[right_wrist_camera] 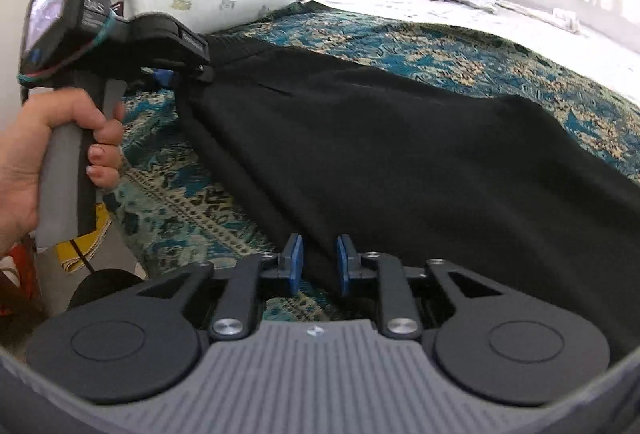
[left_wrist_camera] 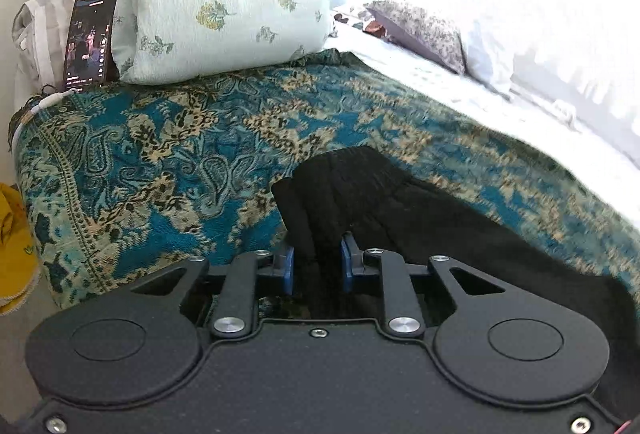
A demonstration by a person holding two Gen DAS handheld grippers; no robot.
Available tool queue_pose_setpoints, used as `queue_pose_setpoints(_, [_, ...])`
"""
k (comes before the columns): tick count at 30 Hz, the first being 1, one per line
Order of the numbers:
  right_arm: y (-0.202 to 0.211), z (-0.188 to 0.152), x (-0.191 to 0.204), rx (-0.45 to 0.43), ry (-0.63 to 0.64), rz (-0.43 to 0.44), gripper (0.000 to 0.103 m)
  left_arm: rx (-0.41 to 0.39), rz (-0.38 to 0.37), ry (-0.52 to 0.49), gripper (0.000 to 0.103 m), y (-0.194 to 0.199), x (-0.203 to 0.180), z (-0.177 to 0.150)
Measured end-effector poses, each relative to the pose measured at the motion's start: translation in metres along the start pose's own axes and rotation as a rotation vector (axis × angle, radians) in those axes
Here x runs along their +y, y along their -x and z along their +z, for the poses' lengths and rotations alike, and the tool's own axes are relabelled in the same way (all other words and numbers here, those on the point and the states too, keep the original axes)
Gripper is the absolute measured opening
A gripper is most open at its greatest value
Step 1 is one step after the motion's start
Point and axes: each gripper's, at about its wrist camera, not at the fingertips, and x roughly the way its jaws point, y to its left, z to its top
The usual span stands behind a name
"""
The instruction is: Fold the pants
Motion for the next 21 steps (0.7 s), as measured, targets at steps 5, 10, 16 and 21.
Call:
queue_pose_setpoints(5, [0.023, 0.001, -0.020, -0.091, -0.092, -0.052, 0.043, 0.003, 0.030, -0.018, 0.022, -0.005, 0.005, -0.011])
queue_pose_setpoints(10, [0.036, -0.026, -0.068, -0.108, -0.115, -0.303, 0.018, -0.016, 0.058, -0.084, 0.022, -0.002, -0.003, -0.012])
queue_pose_setpoints(16, [0.097, -0.100, -0.156, -0.111, -0.257, -0.617, 0.024, -0.014, 0.093, -0.121, 0.024, -0.008, -0.008, -0.020])
queue_pose_setpoints(21, [0.175, -0.161, -0.236, -0.116, -0.525, -0.884, 0.025, -0.007, 0.116, -0.091, 0.032, -0.007, -0.011, -0.020])
